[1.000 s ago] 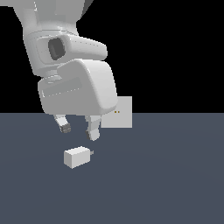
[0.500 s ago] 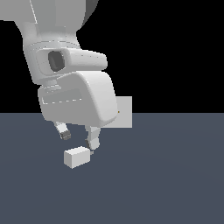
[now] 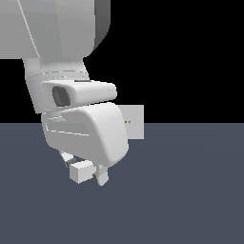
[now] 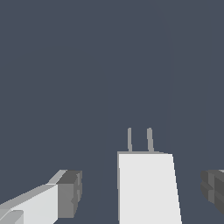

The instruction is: Plug the charger into the wall socket.

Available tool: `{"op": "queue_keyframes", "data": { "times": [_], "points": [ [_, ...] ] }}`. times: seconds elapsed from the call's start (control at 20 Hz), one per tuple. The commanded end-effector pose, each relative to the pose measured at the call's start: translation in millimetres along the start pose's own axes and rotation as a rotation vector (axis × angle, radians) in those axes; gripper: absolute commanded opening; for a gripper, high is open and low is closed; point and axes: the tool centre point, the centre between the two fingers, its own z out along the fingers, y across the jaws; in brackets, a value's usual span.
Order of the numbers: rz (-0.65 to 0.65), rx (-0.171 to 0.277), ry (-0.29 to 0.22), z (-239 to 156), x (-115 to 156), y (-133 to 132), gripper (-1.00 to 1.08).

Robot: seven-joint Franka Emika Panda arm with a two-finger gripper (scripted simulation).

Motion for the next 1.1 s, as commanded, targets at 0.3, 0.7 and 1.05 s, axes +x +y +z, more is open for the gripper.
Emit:
{"op": "queue_keyframes", "data": {
  "times": [0.3,0.7,1.05],
  "points": [
    [0.0,0.001,0.001,2.1,-0.4,-0.5,-1.0],
    [-0.005,0.003,0.001,1.5,0.7,0.1,-1.0],
    [-0.06,0.018,0.002,-2.8,7.9,5.2,-1.0]
  ]
}}
